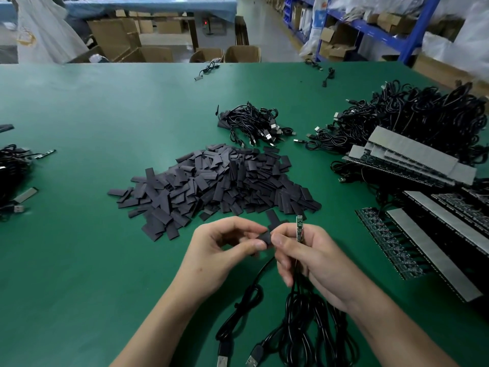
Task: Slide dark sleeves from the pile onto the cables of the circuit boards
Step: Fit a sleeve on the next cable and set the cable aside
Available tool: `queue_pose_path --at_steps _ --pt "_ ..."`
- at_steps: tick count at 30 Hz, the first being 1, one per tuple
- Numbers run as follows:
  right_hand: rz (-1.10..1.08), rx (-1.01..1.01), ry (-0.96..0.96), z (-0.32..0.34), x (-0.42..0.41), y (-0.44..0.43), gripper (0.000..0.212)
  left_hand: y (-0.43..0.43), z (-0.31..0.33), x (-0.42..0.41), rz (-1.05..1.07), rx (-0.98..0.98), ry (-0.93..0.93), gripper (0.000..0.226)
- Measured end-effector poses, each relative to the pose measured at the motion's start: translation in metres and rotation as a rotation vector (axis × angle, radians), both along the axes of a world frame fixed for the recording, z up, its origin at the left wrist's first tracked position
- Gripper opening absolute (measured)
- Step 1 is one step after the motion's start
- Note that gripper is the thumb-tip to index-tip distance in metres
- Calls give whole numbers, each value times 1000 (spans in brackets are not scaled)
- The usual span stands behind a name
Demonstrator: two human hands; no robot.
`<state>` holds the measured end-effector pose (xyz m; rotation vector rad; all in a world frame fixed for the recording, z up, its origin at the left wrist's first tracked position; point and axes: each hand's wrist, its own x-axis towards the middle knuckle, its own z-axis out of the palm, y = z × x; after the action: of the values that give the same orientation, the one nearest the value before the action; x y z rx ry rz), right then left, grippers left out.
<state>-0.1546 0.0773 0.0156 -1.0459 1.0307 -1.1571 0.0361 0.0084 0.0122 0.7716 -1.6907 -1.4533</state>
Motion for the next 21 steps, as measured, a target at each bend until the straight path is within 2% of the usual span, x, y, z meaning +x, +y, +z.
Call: queue_pose_path --at_steps 4,10,16,21 --pt "-2 -1 30 -3 -1 -1 15 -1 -1 2 14 -184 -104 21" --pt "-18 -1 62 -6 -1 -1 11 -3 0 2 33 -399 -148 19" --pt "-47 5 56 -2 1 -1 12 -5 0 4 1 -407 -183 25" --pt "-30 10 42 0 1 -1 13 -4 -4 4 31 -301 -125 20"
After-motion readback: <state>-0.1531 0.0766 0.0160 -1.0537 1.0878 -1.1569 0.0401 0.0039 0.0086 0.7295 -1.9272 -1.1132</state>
